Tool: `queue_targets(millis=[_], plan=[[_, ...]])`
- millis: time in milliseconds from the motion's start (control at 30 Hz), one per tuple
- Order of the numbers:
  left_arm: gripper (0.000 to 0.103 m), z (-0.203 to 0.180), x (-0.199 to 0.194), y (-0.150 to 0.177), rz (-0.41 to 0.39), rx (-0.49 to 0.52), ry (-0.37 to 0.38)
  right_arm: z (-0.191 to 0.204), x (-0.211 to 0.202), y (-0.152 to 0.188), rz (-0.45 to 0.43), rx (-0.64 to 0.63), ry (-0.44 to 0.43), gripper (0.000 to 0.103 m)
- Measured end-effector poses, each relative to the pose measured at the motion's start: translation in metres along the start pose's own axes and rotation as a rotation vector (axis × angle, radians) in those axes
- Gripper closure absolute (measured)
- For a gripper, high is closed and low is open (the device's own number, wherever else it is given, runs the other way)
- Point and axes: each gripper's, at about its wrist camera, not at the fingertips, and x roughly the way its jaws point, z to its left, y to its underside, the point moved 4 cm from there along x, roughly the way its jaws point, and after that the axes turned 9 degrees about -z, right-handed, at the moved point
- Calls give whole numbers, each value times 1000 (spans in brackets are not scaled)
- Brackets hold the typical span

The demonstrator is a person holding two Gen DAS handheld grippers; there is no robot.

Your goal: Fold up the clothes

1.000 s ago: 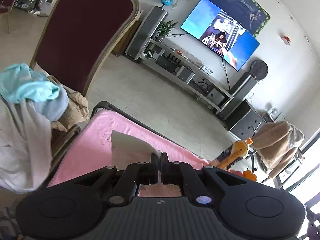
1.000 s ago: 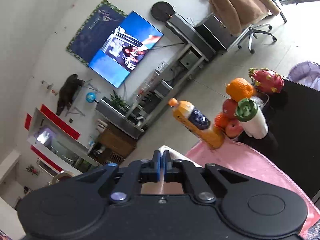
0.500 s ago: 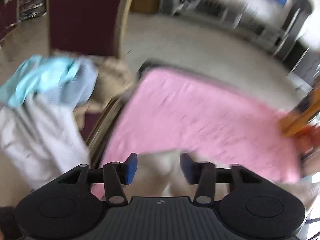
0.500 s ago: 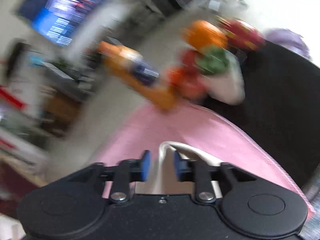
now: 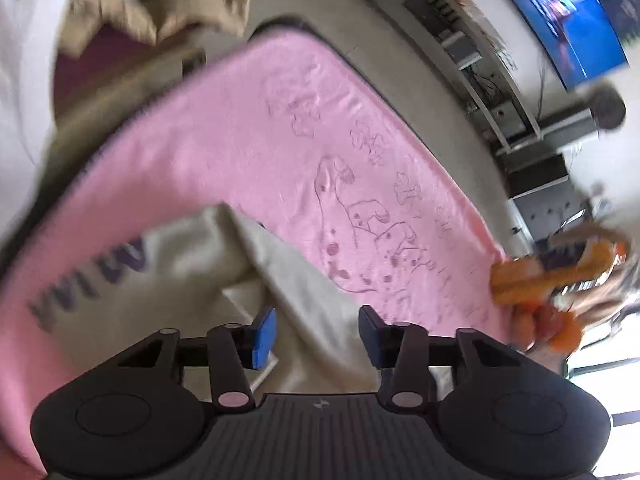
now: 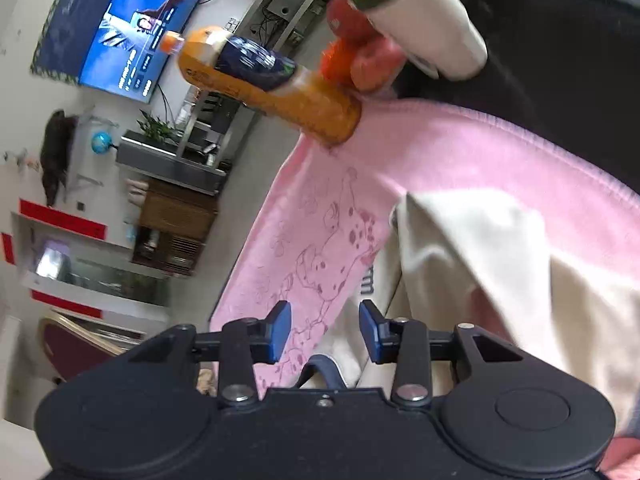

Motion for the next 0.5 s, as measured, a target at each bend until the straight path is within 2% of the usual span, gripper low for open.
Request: queue_targets(millis=[33,133,267,367,400,433,500], plan=[[71,2,8,1,16,-31,8,-7,5,3,0,17,-7,65],[71,10,23,9,38,-59,-21,-28,14,8,-3,76,-37,65],[71,20,33,9,11,-89,-56,-41,18,7,-8,110,-35,65],[73,19,37,2,-11,-105,-41,-37,19,8,-13,67,-47,65],[79,18,40,0,-9,-108,-37,-35,20,8,-12,53,-50,65],[80,17,42,-1,-5,-110,-37,-34,21,9,-9,48,-51,65],[80,21,49,-4,-8,-117,-59,-34,22,10,-9,47,-53,65]])
